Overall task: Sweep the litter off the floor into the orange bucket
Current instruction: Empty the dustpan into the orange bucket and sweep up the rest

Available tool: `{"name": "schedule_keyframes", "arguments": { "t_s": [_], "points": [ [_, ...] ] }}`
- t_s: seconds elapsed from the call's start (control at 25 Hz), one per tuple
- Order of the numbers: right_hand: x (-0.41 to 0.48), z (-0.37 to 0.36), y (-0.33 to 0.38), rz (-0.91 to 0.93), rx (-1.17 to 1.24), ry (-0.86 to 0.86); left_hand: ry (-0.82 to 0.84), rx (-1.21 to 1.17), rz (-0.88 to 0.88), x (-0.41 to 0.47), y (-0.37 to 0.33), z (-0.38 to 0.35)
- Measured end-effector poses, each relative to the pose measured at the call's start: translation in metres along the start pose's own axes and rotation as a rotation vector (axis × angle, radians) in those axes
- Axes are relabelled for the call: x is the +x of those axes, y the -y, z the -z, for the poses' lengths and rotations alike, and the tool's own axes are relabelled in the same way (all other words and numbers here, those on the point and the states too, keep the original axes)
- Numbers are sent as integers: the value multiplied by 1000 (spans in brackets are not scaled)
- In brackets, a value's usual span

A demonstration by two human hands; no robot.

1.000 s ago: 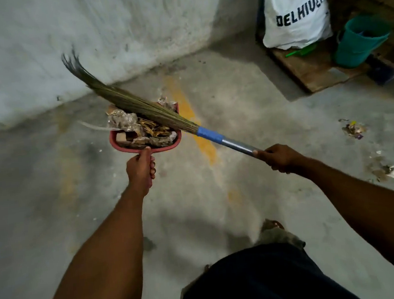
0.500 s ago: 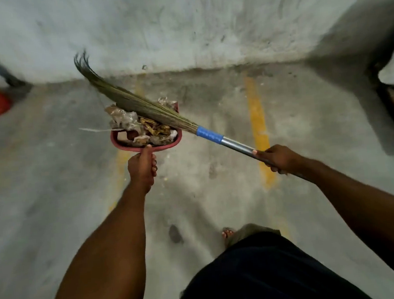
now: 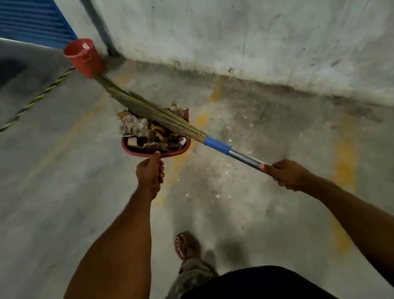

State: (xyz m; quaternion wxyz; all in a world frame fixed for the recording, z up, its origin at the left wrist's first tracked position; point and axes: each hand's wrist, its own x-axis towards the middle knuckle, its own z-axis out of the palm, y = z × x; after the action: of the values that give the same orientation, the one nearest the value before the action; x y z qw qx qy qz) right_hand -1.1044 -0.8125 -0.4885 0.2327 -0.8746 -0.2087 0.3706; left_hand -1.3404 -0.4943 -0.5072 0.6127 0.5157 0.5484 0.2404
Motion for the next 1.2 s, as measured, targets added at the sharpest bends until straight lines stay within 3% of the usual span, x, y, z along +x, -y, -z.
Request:
{"name": "schedule_keyframes", "arguments": {
  "t_s": [0.4,0.8,1.2],
  "points": [
    [151,-82,224,91,-13,5,-31,0,38,228,-100,120],
    [382,-98,434,265,-179,-32,-106,-83,44,483,-204,168],
    [586,-118,680,346,-314,59,-228,-135,64,724,-318,238]
  ]
}}
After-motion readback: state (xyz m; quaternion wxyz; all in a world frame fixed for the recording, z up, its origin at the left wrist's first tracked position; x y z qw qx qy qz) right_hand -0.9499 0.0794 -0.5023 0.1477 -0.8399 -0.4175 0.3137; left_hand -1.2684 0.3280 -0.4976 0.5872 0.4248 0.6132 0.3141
